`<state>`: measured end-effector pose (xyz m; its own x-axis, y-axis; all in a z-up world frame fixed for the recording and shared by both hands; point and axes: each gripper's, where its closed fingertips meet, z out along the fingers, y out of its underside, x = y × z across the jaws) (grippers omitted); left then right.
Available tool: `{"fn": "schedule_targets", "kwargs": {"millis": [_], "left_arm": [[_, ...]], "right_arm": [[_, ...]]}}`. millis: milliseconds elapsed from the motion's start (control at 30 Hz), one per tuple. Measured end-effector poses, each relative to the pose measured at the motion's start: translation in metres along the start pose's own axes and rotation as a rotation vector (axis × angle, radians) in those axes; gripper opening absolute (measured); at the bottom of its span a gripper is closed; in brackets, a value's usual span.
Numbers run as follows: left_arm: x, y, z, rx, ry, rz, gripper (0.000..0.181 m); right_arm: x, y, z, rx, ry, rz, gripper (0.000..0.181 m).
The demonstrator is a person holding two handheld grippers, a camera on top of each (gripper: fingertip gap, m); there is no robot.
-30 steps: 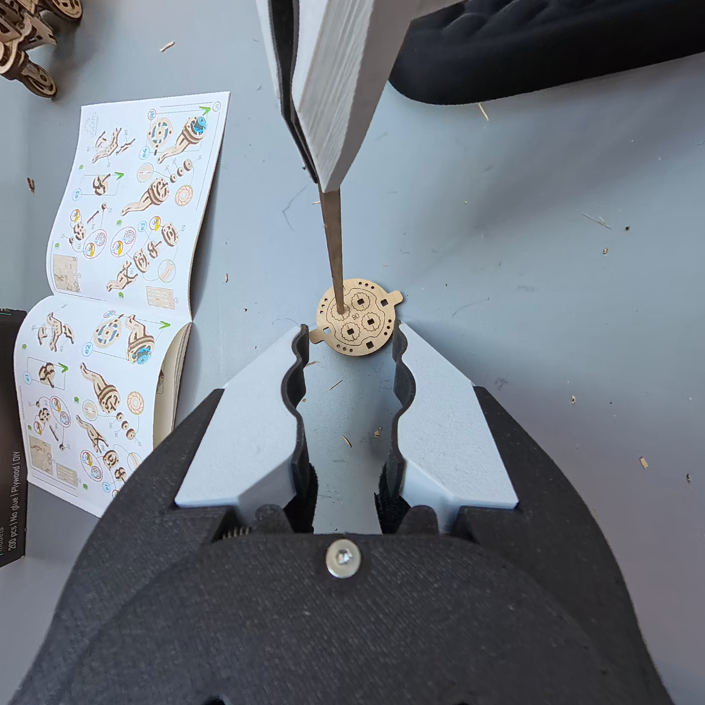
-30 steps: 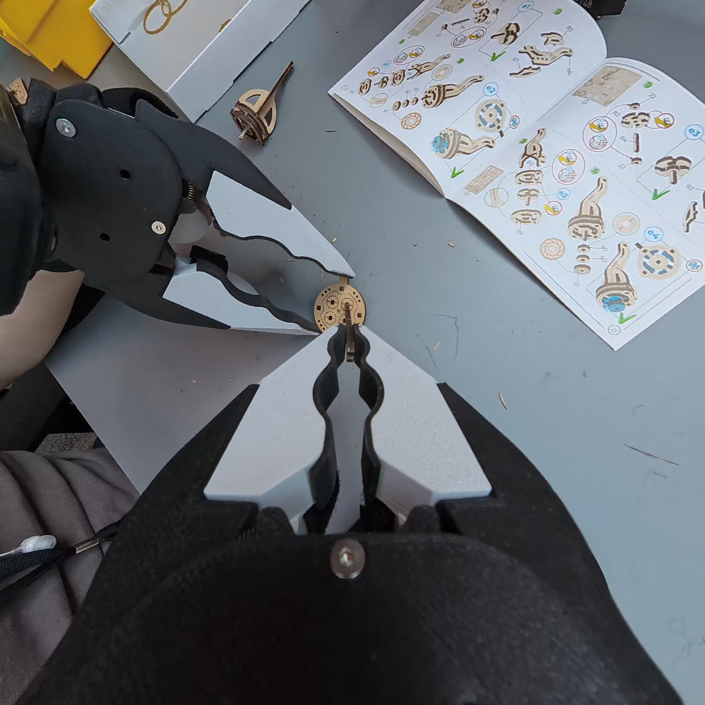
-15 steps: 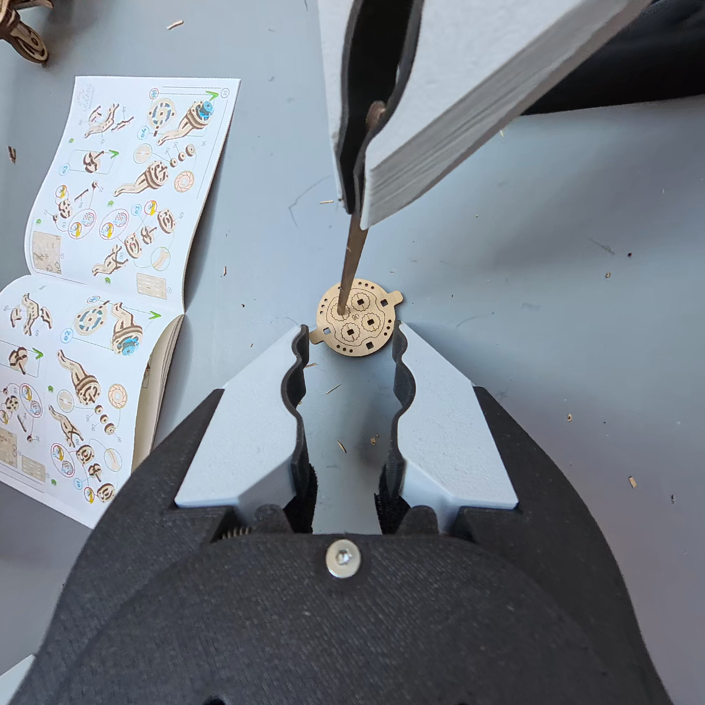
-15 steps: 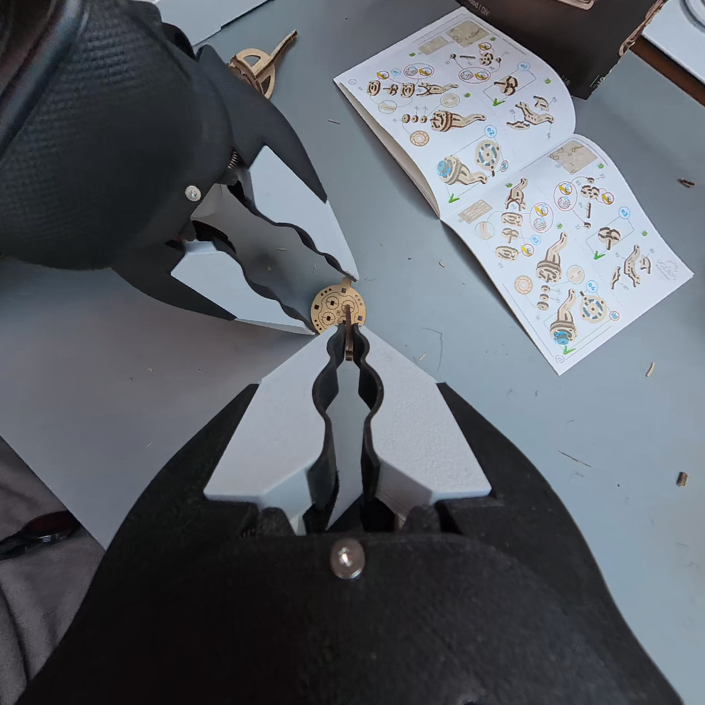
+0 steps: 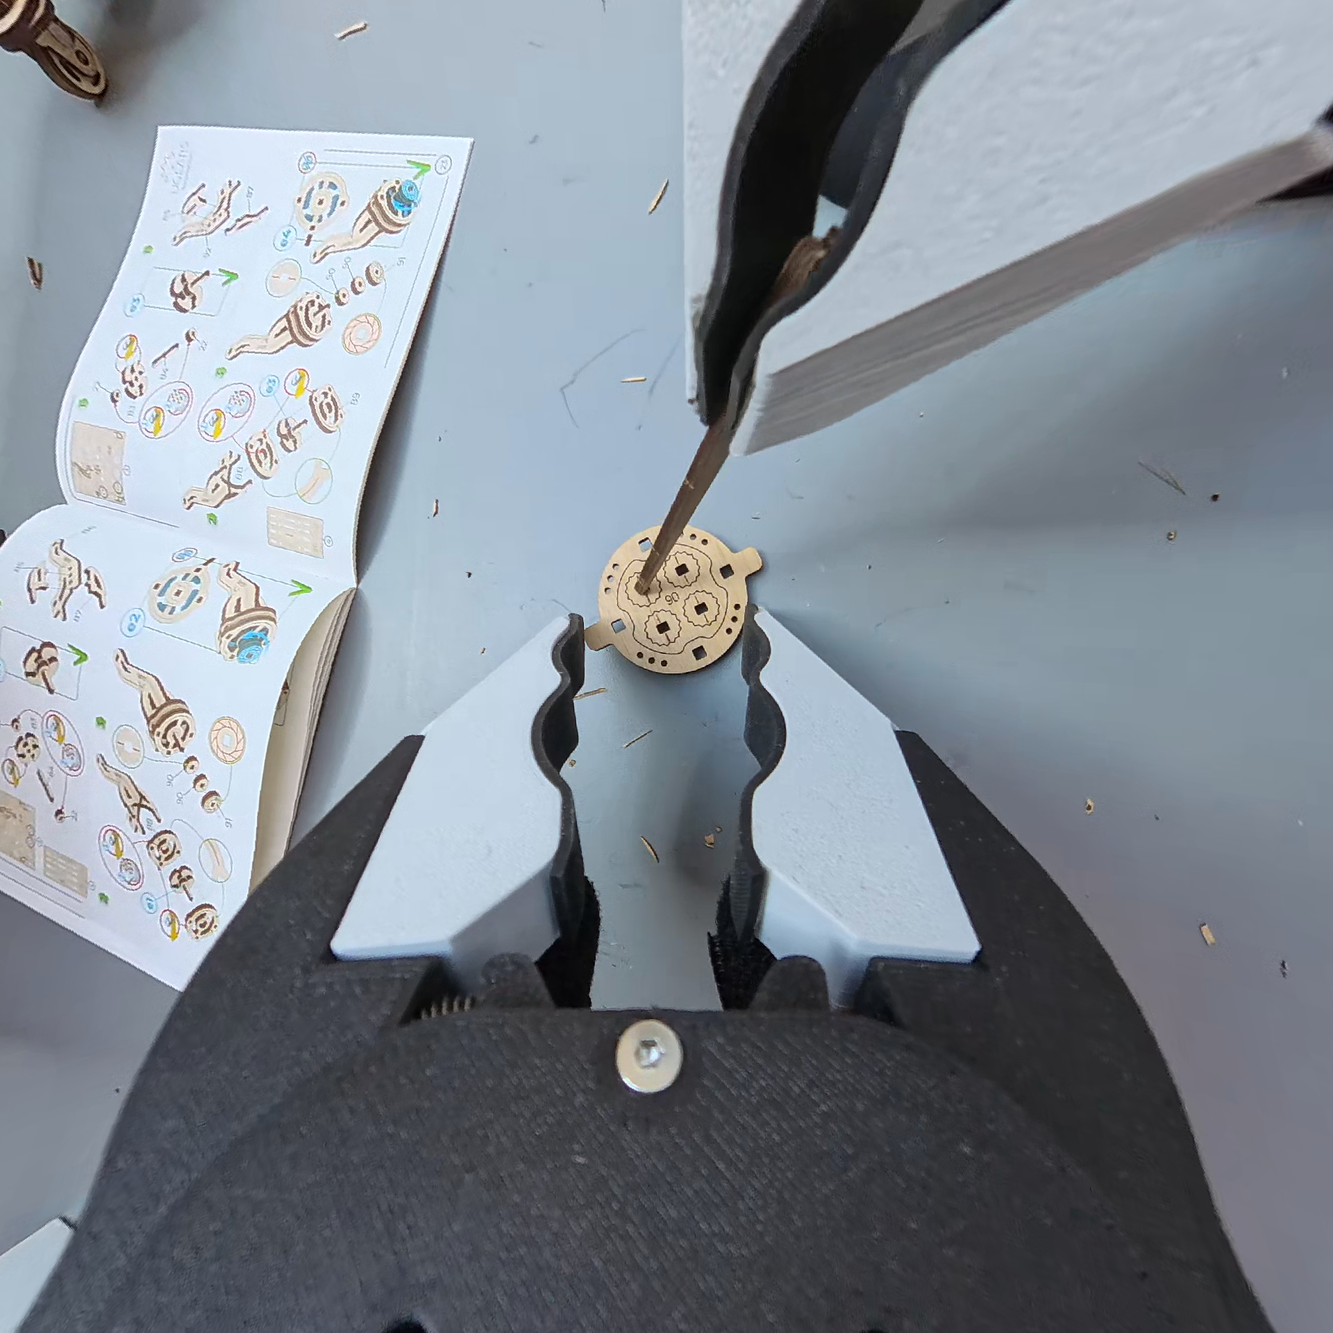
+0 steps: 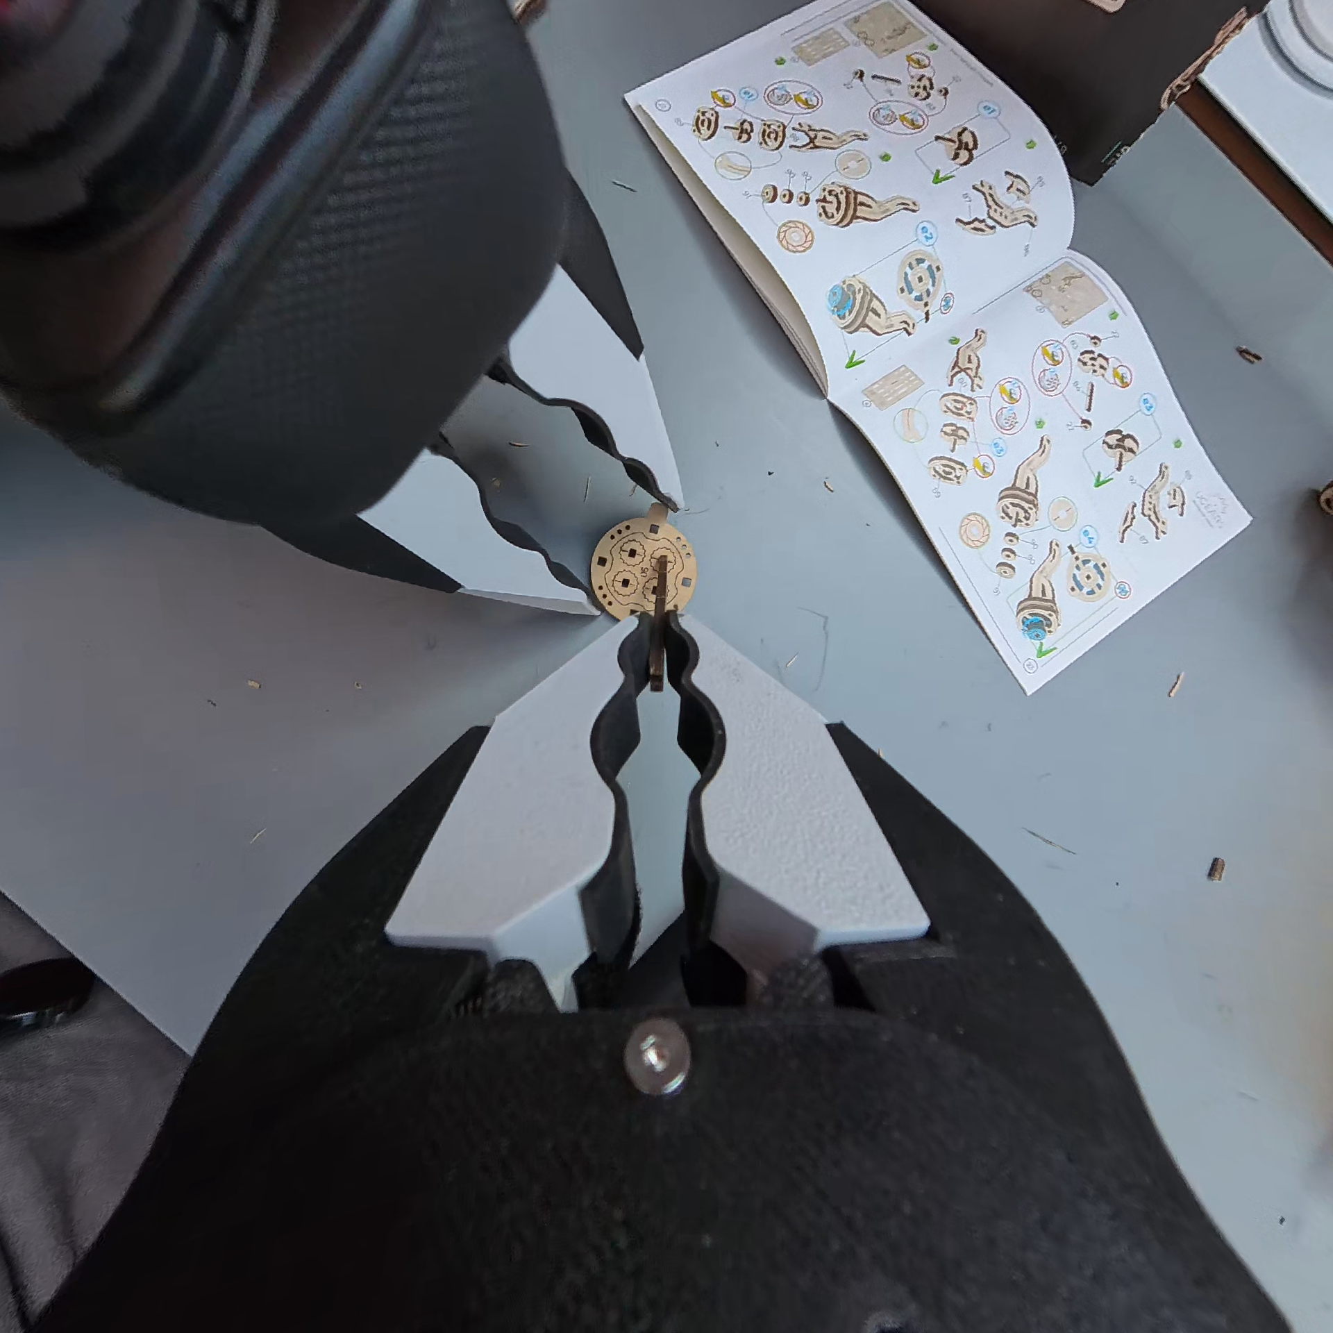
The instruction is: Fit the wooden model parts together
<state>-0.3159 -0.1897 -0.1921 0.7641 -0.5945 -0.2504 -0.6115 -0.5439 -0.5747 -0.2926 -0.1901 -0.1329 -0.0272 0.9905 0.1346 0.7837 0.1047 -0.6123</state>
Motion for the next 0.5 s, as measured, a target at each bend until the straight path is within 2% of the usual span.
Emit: {"fn": "schedule_targets", "kwargs": {"millis": [500], "left_arm": [[-0.0024,-0.0007,0.0006,-0.006,-0.030,0.012,0.043]], "right_arm": [[0.0041,0.0034,0.0002,-0.021,-0.017,0.049,0.002]]}}
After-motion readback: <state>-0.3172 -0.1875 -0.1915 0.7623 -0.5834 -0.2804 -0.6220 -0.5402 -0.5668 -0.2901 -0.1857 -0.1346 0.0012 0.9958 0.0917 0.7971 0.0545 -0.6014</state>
